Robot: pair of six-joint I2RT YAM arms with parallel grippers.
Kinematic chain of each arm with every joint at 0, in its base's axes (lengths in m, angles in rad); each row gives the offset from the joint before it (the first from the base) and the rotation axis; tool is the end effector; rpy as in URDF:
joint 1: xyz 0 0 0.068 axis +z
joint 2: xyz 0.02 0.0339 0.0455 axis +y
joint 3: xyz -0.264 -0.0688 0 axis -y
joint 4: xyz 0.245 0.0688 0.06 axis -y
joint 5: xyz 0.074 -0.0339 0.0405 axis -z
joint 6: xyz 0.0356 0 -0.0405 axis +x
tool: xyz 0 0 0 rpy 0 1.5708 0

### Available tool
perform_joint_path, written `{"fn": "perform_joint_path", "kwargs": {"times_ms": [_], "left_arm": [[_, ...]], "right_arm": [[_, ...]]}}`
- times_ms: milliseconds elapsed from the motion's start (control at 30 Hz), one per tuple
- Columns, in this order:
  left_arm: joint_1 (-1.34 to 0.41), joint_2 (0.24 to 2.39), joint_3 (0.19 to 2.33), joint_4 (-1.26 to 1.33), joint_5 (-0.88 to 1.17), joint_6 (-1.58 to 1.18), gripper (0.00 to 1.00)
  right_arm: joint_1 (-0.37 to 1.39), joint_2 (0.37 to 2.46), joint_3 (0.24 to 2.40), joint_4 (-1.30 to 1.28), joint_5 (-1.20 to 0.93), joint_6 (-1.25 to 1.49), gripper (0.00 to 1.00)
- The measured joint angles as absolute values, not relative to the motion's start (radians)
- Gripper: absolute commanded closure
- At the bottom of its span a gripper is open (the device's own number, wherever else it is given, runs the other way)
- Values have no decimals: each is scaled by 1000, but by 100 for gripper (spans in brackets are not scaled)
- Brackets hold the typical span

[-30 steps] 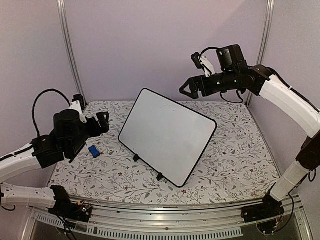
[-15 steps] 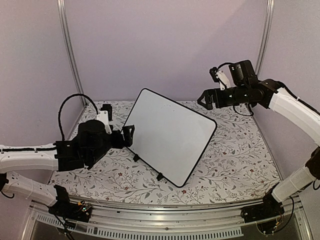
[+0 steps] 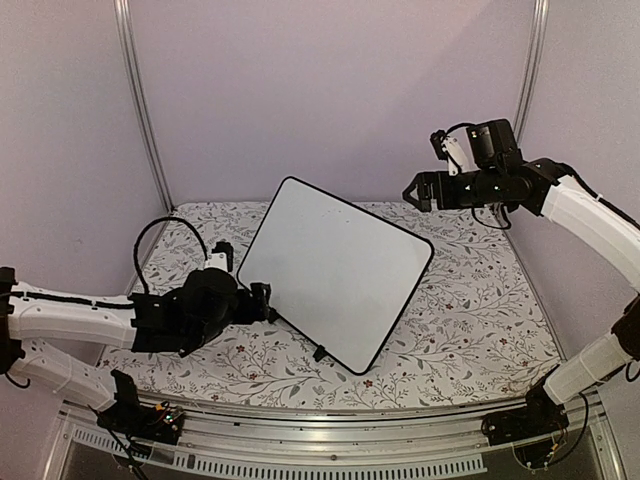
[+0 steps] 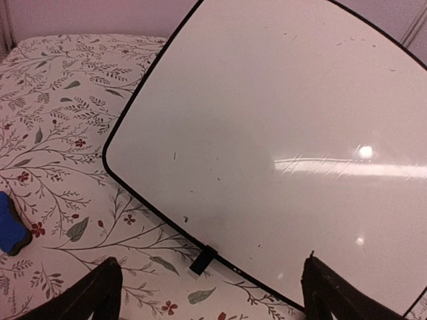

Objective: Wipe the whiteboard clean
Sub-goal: Reset both arms

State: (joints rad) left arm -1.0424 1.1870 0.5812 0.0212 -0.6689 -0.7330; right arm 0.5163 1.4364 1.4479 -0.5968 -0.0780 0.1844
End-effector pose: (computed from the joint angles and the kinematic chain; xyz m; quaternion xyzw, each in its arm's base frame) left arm 0.1409 -0.1976 0.2119 -0.0253 0.8461 -0.1643 0.5065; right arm 0.2771 0.1605 0.3774 -0.1636 0.8652 0.1945 0.4322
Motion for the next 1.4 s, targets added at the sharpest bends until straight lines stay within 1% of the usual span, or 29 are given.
{"fn": "perform_joint_path", "kwargs": {"times_ms": [300, 433, 500, 533, 633, 767, 900, 1133, 1400], "left_arm": [[-1043, 1367, 583, -93, -665, -870, 9], [-1043, 1420, 585, -106, -661, -883, 12], [-1043, 1429, 585, -98, -660, -873, 18], [-1042, 1434, 585, -89, -657, -865, 19], [-1034, 1456, 585, -64, -637, -837, 19], [-1012, 1489, 585, -56, -605, -813, 16], [-993, 1513, 589, -46, -585, -784, 15], [-950, 1566, 616, -16, -553, -745, 17], [-930, 1575, 619, 6, -534, -732, 17]], "right_arm": [[513, 1440, 1457, -596, -89, 187, 1], [510, 1440, 1466, -589, -96, 188, 1], [509, 1440, 1466, -589, -104, 188, 1], [509, 1440, 1466, -589, -109, 188, 1], [509, 1440, 1466, -588, -114, 191, 1], [509, 1440, 1466, -581, -119, 195, 1], [509, 1440, 1466, -580, -125, 195, 1], [509, 1440, 1466, -579, -132, 195, 1], [503, 1440, 1466, -582, -141, 195, 1]]}}
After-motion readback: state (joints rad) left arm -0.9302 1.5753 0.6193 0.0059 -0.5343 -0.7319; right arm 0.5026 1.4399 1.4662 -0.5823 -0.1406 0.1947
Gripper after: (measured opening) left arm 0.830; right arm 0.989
